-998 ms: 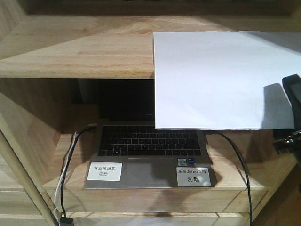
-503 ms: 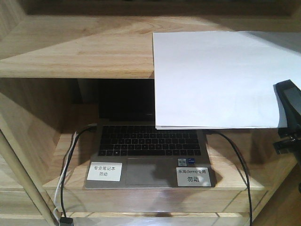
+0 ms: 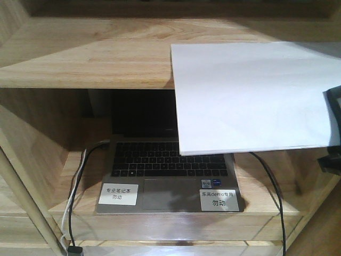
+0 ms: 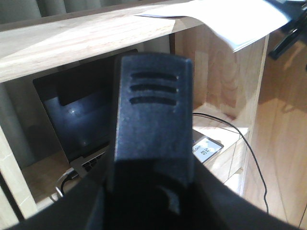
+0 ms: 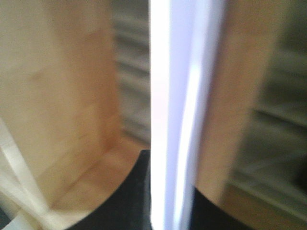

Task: Grab stapler and paper to desk for stapling
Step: 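Pull the white paper off the shelf with the right gripper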

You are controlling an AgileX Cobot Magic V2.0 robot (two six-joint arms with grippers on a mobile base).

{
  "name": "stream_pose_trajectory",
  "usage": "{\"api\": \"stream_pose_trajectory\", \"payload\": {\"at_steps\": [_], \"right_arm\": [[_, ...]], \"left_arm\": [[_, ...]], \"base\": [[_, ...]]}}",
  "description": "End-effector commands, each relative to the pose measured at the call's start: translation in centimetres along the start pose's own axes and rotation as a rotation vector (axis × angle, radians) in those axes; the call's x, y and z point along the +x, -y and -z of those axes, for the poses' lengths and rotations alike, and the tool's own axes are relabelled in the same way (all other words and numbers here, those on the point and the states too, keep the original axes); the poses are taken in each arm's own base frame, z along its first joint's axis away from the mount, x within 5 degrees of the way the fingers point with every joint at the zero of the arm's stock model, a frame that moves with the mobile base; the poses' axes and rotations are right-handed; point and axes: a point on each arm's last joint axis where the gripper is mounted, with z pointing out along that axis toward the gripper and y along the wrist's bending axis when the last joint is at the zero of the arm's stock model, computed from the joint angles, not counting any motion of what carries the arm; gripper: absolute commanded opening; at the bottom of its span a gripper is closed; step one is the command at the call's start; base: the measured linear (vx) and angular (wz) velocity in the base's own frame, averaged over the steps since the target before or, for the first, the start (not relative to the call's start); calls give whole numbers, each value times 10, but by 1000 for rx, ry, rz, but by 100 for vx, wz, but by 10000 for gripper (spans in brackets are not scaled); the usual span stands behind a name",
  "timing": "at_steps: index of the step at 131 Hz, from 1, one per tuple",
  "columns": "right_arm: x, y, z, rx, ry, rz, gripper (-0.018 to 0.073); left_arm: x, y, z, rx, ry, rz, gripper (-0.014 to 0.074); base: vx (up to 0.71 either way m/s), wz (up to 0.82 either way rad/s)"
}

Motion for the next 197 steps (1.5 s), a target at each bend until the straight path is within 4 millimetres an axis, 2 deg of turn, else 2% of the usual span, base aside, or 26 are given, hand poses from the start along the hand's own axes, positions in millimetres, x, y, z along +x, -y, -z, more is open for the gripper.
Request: {"api": "stream_pose_trajectory", "payload": {"at_steps": [1,49,115,149,172,197], "right_arm": [[-2,-32,-1,-262,7,26,-6],[0,-52,14,-286,-69,84,-6],[-16,-90,46,-449,50,67,-6],[-25,-84,70,-443,180,64,-6],[-20,-74,82,-430,166,49,-6],[-18,-76,85,-452,156,67,-6]], "left_arm": [[-18,-1,3,4,128,6,-6],[-18,-1,3,4,128,6,-6],[-18,-1,3,4,128,6,-6],[-18,-1,3,4,128,6,-6],[-18,-1,3,4,128,6,-6],[-18,-1,3,4,128,6,-6]], "base": [[0,0],[0,0],[0,0],[0,0],[0,0],[0,0]]}}
